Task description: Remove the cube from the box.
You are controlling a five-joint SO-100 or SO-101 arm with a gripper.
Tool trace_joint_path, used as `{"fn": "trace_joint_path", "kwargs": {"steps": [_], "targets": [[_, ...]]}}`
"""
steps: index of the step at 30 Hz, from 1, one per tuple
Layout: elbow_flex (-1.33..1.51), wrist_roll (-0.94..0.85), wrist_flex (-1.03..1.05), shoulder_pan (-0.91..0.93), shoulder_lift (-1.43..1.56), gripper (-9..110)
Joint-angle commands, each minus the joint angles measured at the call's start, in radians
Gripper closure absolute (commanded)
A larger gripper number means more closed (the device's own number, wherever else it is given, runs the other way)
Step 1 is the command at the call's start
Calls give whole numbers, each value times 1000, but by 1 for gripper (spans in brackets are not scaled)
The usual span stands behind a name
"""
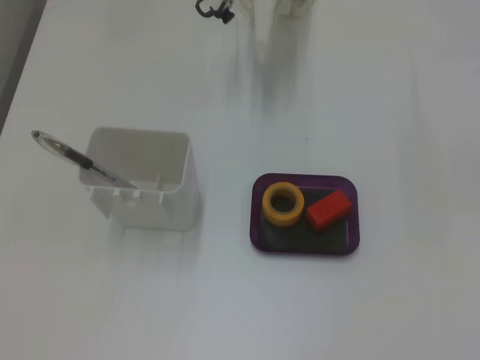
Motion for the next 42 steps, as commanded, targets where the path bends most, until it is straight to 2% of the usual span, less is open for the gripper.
{"fn": "trace_joint_path", "kwargs": {"steps": [1,6,13,22,31,42], "targets": [[-112,-91,-18,-6,-189,100],[-336,-156,-3,-8,-561,99],[-739,-163,9,-120,-1124,88],[-1279,-160,60,-210,-1681,86],[-1724,-160,166,-244,-2046,86],[-2008,-127,192,-253,-2318,86]]}}
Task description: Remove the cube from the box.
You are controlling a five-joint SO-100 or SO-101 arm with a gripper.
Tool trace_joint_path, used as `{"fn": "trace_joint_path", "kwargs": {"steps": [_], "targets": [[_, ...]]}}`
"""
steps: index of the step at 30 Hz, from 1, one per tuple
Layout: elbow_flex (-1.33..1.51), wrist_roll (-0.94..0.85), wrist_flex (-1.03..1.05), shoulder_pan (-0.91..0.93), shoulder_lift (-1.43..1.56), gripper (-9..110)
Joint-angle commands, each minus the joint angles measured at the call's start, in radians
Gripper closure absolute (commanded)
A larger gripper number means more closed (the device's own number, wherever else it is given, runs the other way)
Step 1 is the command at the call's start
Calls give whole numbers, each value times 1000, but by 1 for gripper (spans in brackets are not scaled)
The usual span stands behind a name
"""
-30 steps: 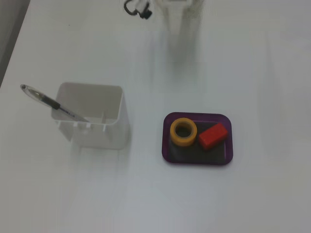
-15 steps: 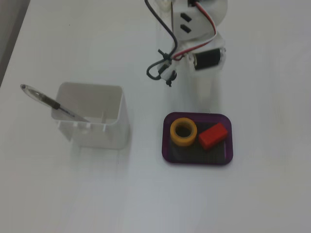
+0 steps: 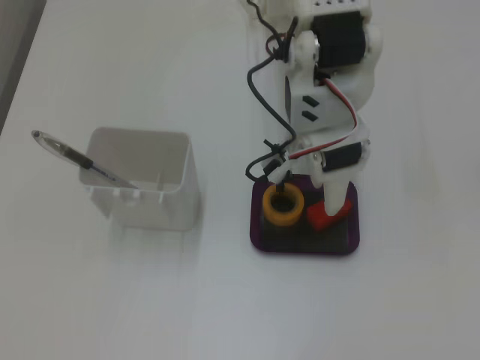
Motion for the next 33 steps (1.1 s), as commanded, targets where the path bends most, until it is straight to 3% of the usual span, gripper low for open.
{"fn": "trace_joint_path", "kwargs": {"steps": [1,18,24,33], "targets": [[-91,6,6,2,-17,86],[-117,6,-3,-21,-118,87],[-117,8,-8,-58,-110,102],[-351,40,143,-52,-32,102]]}}
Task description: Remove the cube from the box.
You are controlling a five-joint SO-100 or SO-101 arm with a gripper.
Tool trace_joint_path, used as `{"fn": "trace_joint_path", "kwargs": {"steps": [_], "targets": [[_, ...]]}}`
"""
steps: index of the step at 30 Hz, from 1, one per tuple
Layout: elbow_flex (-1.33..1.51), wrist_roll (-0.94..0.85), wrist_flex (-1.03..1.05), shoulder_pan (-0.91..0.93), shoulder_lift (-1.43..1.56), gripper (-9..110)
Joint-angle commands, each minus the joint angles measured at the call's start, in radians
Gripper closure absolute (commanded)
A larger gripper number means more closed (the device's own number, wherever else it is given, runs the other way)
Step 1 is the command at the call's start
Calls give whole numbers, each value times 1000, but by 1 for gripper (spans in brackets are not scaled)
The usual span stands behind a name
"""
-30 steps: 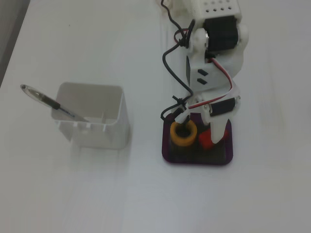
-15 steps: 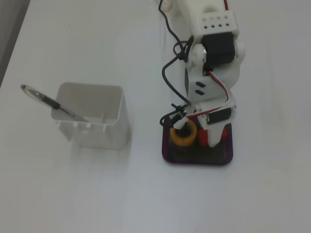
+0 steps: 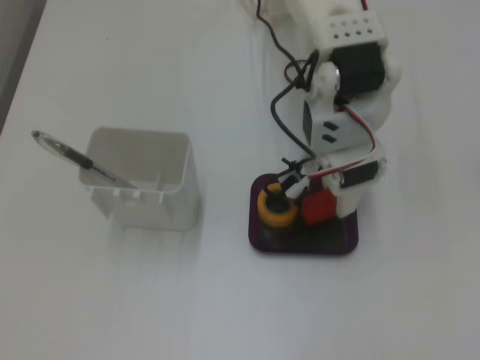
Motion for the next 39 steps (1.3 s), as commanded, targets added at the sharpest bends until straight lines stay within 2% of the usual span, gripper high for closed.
{"fn": "trace_joint_path", "kwargs": {"steps": [1,7,13,19,27,39], "targets": [[-184,11,95,0,118,102],[-420,23,333,3,206,102],[-368,187,371,147,310,102],[-87,212,371,262,459,102],[350,201,313,259,715,102],[1206,198,-192,261,960,102]]}}
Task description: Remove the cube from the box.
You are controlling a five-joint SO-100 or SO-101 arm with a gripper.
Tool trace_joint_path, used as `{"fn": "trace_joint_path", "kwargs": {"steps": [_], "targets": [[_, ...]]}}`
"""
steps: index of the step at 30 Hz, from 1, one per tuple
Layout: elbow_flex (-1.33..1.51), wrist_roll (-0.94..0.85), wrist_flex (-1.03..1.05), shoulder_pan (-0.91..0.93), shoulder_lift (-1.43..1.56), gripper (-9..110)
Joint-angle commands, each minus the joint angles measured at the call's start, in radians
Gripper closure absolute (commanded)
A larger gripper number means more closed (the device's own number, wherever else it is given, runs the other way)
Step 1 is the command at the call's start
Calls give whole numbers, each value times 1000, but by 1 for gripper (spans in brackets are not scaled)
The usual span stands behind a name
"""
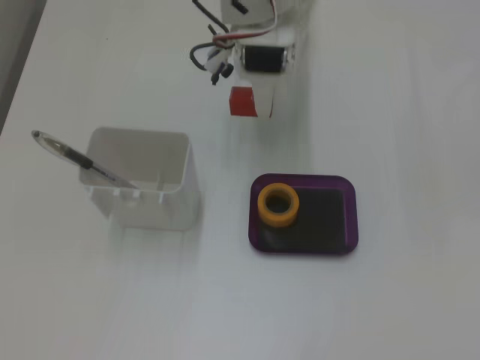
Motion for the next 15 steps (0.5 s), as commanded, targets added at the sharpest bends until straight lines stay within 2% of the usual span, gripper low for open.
{"fn": "trace_joint_path", "kwargs": {"steps": [1,15], "targets": [[178,-6,-138,-3,80,102],[318,-6,-288,-3,-3,102]]}}
